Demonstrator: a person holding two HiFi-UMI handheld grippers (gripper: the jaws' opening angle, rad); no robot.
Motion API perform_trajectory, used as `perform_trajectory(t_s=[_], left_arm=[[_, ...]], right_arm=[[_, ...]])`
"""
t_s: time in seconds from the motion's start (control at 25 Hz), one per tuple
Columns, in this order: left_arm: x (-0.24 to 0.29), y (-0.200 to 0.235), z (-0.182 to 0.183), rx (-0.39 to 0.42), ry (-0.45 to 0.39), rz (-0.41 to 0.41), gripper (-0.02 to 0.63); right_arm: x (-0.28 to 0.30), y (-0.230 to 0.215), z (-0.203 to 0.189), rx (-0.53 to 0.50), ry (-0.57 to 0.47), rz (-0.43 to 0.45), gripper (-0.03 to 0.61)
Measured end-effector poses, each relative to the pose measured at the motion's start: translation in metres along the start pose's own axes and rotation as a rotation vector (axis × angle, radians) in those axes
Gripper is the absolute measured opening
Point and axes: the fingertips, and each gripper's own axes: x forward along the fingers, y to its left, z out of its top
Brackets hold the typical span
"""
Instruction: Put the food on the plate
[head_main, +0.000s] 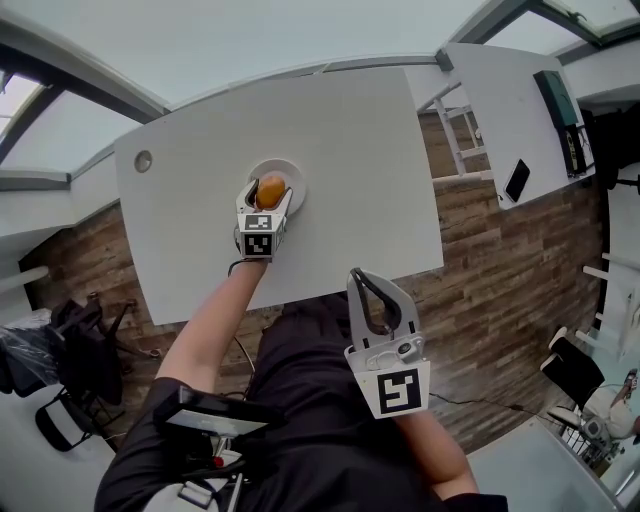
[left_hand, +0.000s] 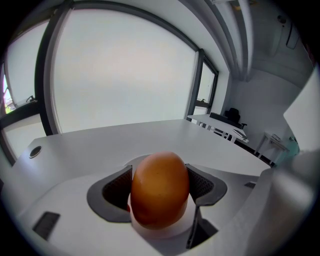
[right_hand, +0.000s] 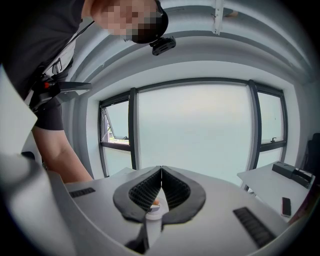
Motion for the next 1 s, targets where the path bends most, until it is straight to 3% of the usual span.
perform_trajectory(t_s=[0.6, 0.8, 1.0], left_arm=[[0.000, -0.002, 0.011, -0.005, -0.035, -0.002, 0.316], [-0.009, -0.009, 0.020, -0.044, -0.051, -0.007, 0.316], [-0.015, -0.015, 0.020, -0.013, -0.067, -0.023, 0.316]], right_arm=[[-0.012, -0.005, -0.003, 0.000, 0.008, -0.025, 0.008], [-0.012, -0.001, -0.005, 0.009, 0.009, -0.019, 0.008], [-0.014, 0.007, -0.001, 0.007, 0.005, -0.012, 0.008]])
